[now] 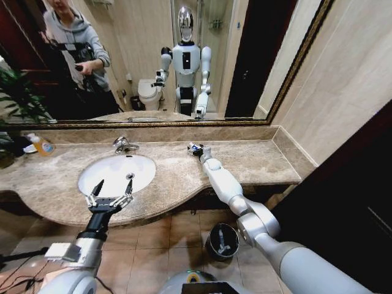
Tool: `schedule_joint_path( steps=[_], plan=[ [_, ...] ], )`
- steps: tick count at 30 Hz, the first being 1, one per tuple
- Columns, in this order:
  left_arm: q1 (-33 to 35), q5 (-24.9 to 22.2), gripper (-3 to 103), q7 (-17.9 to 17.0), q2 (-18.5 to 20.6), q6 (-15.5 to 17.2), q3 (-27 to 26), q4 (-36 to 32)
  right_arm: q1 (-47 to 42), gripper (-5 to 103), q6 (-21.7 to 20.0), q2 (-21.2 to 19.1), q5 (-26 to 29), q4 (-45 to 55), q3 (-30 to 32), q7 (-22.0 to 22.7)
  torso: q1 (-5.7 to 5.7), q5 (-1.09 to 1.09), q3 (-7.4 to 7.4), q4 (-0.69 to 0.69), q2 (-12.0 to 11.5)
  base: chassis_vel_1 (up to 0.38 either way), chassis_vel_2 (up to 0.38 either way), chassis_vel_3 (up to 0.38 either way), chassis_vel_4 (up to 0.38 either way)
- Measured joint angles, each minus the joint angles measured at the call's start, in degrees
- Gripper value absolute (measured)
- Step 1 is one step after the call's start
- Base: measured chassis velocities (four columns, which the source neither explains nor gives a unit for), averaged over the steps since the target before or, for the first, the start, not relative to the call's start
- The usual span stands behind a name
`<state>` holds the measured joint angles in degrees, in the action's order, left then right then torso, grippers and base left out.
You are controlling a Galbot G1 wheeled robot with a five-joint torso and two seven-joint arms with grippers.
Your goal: Pick up the trash from the sink and place it in the trash bin.
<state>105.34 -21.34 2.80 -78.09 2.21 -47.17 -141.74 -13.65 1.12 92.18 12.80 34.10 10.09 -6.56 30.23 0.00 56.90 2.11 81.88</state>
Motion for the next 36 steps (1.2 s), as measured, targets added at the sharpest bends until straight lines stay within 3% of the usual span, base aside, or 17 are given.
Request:
schedule_joint_path(
  steps=[2,5,9,12,14,21,27,30,33,35,36],
  plan=[
    [0.0,0.0,100,0.0,0.0,0.0,0.0,0.0,0.0,74,0.0,0.0,-0.1,0.0,0.0,-0.1,0.0,0.0,0.0,0.0,0.0,0.0,0.0,0.0,0.0],
    [0.0,0.0,100,0.0,0.0,0.0,0.0,0.0,-0.3,58,0.0,0.0,-0.3,0.1,0.0,-0.3,0.0,0.0,0.0,0.0,0.0,0.0,0.0,0.0,0.0],
    [0.0,0.0,100,0.0,0.0,0.0,0.0,0.0,-0.5,47,0.0,0.0,-0.5,0.4,0.0,-0.4,0.0,0.0,0.0,0.0,0.0,0.0,0.0,0.0,0.0],
    [0.0,0.0,100,0.0,0.0,0.0,0.0,0.0,-0.9,31,-0.1,0.0,-0.5,1.3,0.1,-0.6,0.0,0.0,0.0,0.0,0.0,0.0,0.0,0.0,0.0],
    [0.0,0.0,100,0.0,0.0,0.0,0.0,0.0,-1.1,31,-0.3,0.0,-0.5,1.7,0.1,-0.6,0.0,0.0,0.0,0.0,0.0,0.0,0.0,0.0,0.0],
    [0.0,0.0,100,0.0,0.0,0.0,0.0,0.0,-4.9,10,-3.5,-0.1,2.3,9.6,-1.1,-0.5,0.0,0.01,0.0,0.0,0.0,0.0,0.0,0.0,0.0],
    [0.0,0.0,100,0.0,0.0,0.0,0.0,0.0,-8.9,5,-5.6,-1.8,5.8,18.0,-2.7,-0.4,0.0,0.0,0.0,0.02,0.0,0.0,0.0,0.0,0.0],
    [0.0,0.0,100,0.0,0.0,0.0,0.0,0.0,-13.4,4,-7.6,-5.7,9.9,27.2,-3.3,0.1,0.0,0.02,0.0,0.01,0.0,0.0,0.0,0.0,0.0],
    [0.0,0.0,100,0.0,0.0,0.0,0.0,0.0,-15.9,4,-8.1,-8.4,11.1,32.7,-3.0,0.7,0.0,0.03,0.0,0.01,0.0,0.0,0.0,0.0,0.0],
    [0.0,0.0,100,0.0,0.0,0.0,0.0,0.0,-19.6,4,-9.2,-13.3,13.0,40.2,-1.8,2.1,-0.01,0.01,0.0,0.0,0.0,0.0,0.0,0.0,0.0],
    [0.0,0.0,100,0.0,0.0,0.0,0.0,0.0,-19.6,4,-9.2,-13.3,13.0,40.2,-1.8,2.1,-0.01,0.01,0.0,0.0,0.0,0.0,0.0,0.0,0.0]
  ],
)
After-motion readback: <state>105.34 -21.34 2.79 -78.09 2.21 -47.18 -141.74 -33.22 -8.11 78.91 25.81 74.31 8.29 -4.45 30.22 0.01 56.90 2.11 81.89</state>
